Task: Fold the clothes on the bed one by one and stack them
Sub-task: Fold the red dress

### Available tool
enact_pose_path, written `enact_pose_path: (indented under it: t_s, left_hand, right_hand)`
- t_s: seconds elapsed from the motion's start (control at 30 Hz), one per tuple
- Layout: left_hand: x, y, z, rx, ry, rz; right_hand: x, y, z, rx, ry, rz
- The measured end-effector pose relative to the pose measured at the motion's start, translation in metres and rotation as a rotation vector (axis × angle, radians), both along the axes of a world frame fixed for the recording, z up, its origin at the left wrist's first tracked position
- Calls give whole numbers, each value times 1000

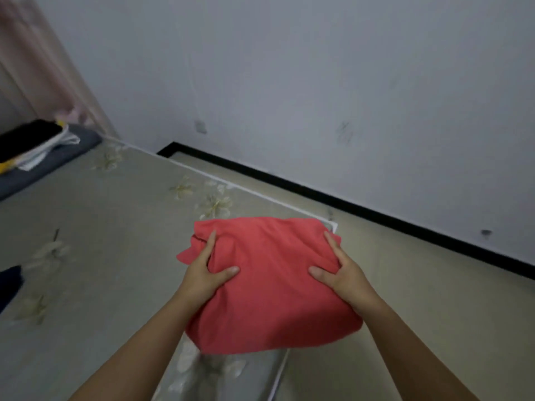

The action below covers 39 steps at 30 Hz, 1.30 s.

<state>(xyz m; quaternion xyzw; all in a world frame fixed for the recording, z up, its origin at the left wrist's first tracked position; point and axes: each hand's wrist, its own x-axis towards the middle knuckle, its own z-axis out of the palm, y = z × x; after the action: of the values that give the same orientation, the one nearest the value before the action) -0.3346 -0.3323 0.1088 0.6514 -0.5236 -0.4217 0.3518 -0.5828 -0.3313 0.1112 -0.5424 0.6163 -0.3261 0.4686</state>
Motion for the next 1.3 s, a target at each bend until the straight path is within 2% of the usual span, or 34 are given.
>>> enact_pose_path:
  t_s: [0.3, 0.77, 0.97, 1.3]
  left_hand:
    - [-146, -139, 134, -315, -21, -161]
    - [-248, -422, 256, -493, -88, -300]
    - [-263, -520, 273, -555, -92, -244]
    - [-236, -699, 251, -475, -113, 72]
  right_hand:
    - [-143, -93, 140, -279, 78, -155]
    - [-245, -332, 273, -466, 263, -264]
    - [-266, -442, 296, -475, 283, -138]
    - [-241, -700, 283, -437, 187, 244]
